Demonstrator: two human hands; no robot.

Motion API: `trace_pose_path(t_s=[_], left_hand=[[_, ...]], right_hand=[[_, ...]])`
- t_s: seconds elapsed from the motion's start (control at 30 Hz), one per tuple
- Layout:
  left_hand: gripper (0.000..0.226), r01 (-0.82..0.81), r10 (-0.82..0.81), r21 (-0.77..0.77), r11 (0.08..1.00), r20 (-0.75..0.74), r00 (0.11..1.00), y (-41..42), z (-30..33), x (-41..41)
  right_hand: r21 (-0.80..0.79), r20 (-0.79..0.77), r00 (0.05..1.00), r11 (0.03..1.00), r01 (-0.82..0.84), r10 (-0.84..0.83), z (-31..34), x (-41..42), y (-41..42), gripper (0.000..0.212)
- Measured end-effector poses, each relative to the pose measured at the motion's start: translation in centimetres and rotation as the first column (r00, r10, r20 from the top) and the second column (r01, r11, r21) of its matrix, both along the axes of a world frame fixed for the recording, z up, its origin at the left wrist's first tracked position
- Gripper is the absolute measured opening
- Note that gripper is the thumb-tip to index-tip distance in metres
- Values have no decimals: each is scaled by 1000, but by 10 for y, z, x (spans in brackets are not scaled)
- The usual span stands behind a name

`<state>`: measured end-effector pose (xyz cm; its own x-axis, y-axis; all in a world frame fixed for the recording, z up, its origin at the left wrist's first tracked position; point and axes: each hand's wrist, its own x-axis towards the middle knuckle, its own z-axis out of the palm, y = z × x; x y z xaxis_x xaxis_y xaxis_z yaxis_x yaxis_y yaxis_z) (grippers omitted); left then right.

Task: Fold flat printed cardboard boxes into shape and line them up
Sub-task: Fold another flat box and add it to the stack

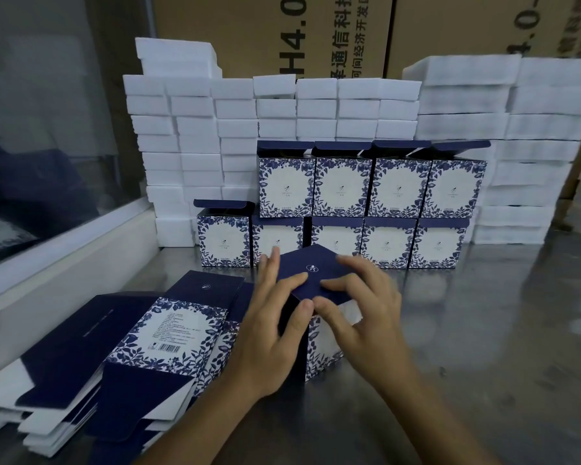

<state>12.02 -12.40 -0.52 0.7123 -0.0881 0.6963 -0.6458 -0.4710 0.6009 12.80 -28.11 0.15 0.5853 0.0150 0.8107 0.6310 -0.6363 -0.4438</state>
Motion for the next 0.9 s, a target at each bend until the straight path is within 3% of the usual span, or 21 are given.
trace_pose_path(t_s=[0.1,0.2,0.4,0.8,0.9], left_hand=[[46,-137,122,102,985,139,983,-4,-5,-1],[43,-191,165,108,976,213,963,-6,-7,-1],[40,-163,145,91,982,184,972,-7,-6,-1],[33,-180,171,49,982,154,973,-6,-2,3],[35,-188,175,73,979,157,972,-4,-2,3]], right_hand=[[-111,56,998,993,36,-30,-1,-2,8,24],[-147,96,990,982,116,-103,0,-2,9,17],[-131,255,925,938,321,-281,-3,-4,17,23],[62,173,976,990,127,-136,-16,11,9,27],[249,28,998,967,43,-52,-22,10,7,31]])
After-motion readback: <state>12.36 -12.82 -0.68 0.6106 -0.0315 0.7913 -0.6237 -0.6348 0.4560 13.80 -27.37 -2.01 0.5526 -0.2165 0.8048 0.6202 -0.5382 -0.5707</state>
